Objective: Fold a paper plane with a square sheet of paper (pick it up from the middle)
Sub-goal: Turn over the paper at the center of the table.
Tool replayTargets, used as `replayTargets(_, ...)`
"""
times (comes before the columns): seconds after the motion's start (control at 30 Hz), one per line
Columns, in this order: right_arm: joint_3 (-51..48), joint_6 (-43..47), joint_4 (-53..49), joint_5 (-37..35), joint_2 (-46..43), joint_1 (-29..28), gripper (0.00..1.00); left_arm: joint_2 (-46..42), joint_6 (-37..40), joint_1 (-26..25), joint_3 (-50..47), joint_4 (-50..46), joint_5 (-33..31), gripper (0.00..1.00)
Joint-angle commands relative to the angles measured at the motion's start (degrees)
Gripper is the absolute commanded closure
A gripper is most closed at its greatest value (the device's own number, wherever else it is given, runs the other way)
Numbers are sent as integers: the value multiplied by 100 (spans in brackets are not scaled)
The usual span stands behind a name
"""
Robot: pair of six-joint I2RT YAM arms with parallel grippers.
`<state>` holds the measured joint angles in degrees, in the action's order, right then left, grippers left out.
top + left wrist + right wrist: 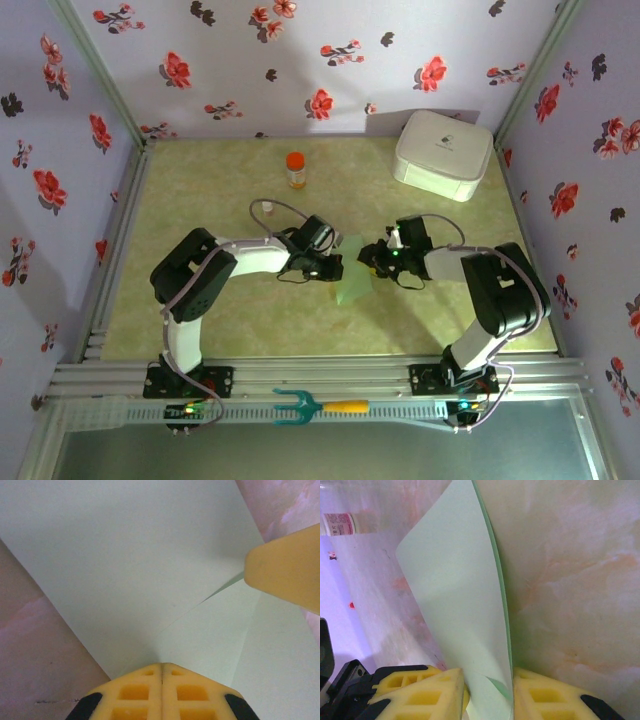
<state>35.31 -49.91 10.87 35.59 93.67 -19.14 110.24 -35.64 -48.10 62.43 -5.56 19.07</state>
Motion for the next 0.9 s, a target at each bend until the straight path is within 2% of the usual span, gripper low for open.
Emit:
replayTargets(0.0, -15, 83, 158, 74, 141, 81, 76, -61, -48, -24, -229, -149, -79, 94)
replayTargets(0.23, -53, 34, 266, 185, 83, 95, 90, -245, -46, -24, -207, -107, -80, 87)
replayTargets(0.43, -118, -10, 228, 189, -180, 101, 98, -839, -94, -16, -454, 150, -593, 80)
replayTargets(0.53, -91, 53, 5, 113, -419, 102, 98, -1210, -53, -15, -576, 168, -944, 76)
replayTargets(0.7, 136, 543, -1121, -466, -1079, 67, 98, -2023, 27, -18, -915, 178, -1795, 73)
replayTargets(0.87, 583, 1202, -2549, -1615, -1806, -156, 98, -2887, 105, 8, -1273, 144, -2783, 68)
